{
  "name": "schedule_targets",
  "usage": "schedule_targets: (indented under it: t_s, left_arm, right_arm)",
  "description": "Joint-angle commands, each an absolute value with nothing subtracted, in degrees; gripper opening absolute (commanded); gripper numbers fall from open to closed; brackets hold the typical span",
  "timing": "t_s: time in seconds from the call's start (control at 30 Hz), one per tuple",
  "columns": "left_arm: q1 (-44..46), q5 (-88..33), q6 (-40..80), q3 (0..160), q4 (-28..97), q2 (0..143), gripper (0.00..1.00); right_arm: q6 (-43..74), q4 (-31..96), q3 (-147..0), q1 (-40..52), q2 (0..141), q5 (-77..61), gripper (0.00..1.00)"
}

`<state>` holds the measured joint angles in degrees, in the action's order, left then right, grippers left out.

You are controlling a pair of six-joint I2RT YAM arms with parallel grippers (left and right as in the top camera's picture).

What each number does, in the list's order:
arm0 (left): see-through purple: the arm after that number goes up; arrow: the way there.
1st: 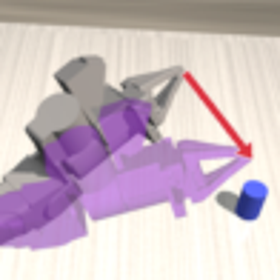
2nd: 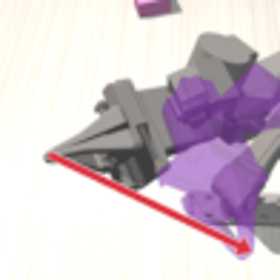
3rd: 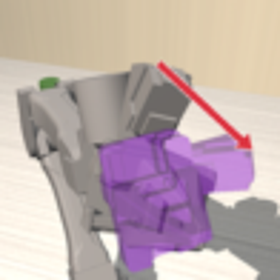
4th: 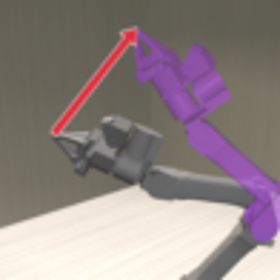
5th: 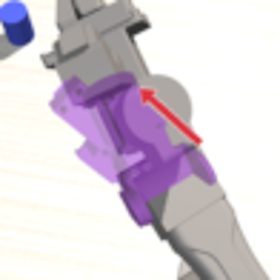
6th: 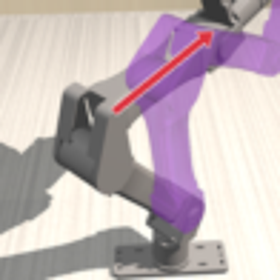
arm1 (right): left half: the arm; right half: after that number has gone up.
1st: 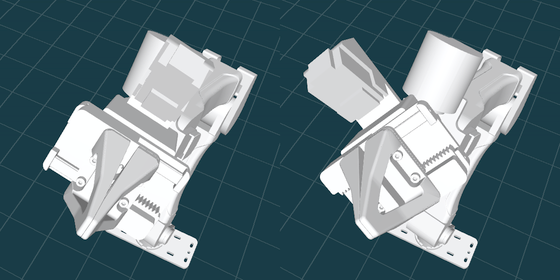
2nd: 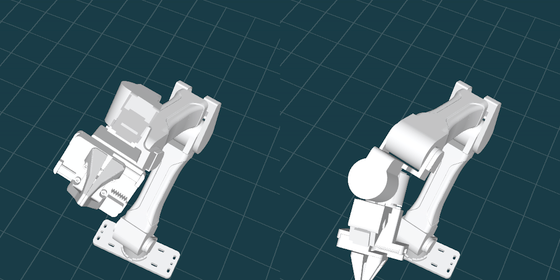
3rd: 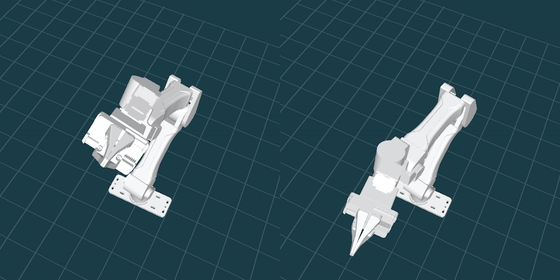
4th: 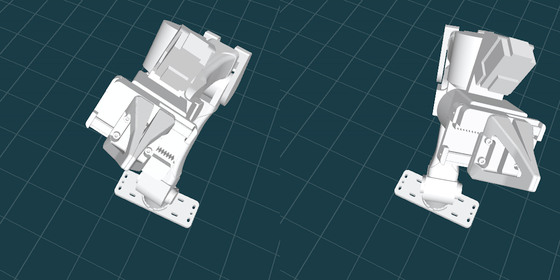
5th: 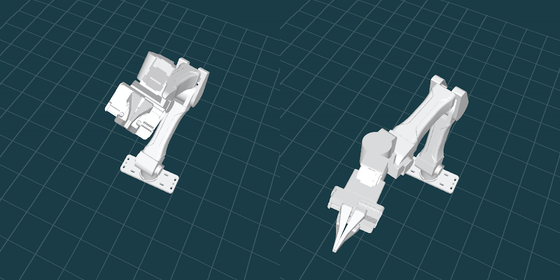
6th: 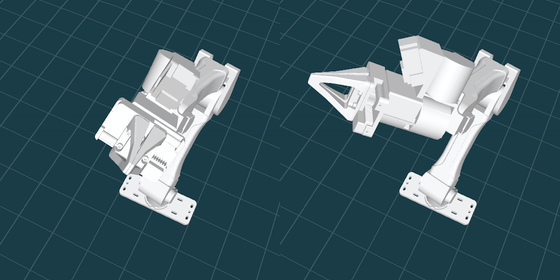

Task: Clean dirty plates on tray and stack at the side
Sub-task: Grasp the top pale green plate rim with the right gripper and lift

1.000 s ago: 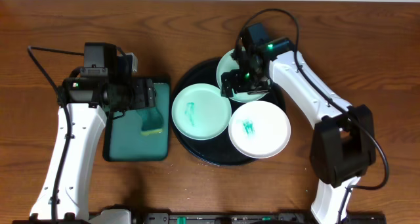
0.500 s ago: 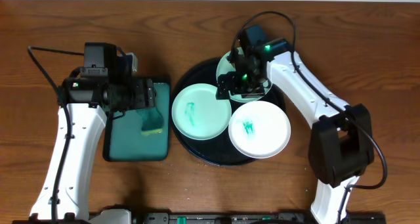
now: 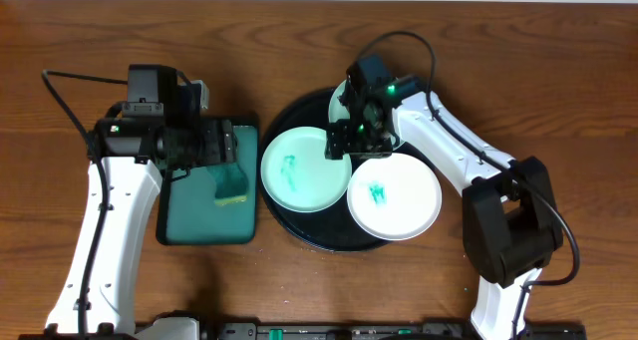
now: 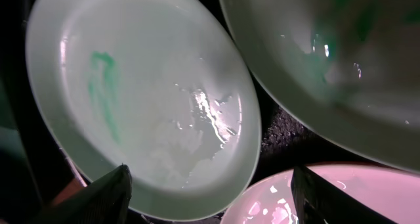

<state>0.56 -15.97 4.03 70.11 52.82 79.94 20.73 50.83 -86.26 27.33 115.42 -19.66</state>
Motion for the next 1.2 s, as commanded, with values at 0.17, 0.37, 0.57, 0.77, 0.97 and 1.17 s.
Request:
schedule_targets:
  t_s: [0.17, 0.37, 0.57, 0.77, 0.97, 1.17]
  left_arm:
    - [0.58, -15.44, 3.49, 70.46, 53.52, 80.07, 0.83]
    - [0.58, -15.46, 3.49, 70.46, 53.56, 80.07, 0.84]
    - [0.58, -15.44, 3.49, 70.46, 53.74, 80.07, 0.83]
    - [0.58, -15.44, 3.49, 70.46, 53.74, 80.07, 0.84]
    - [0.58, -15.44, 3.46, 70.46, 53.74, 80.07, 0.84]
    - [0.58, -15.44, 3.46, 70.46, 53.74, 80.07, 0.84]
  right_arm:
    - [22.74, 45.71, -82.59, 28.16, 115.46, -19.92, 0.75]
    - [25.69, 40.12, -78.15, 28.21, 115.46, -20.21, 0.74]
    - [25.71, 37.76, -77.01, 28.82, 115.46, -21.28, 0.69]
    - [27.77, 37.67, -76.95, 29.93, 115.52, -20.40, 0.54]
    - [30.46, 37.71, -76.90, 30.48, 117.40, -17.61, 0.38]
    - [30.65, 38.96, -76.90, 30.48, 121.08, -17.63, 0.11]
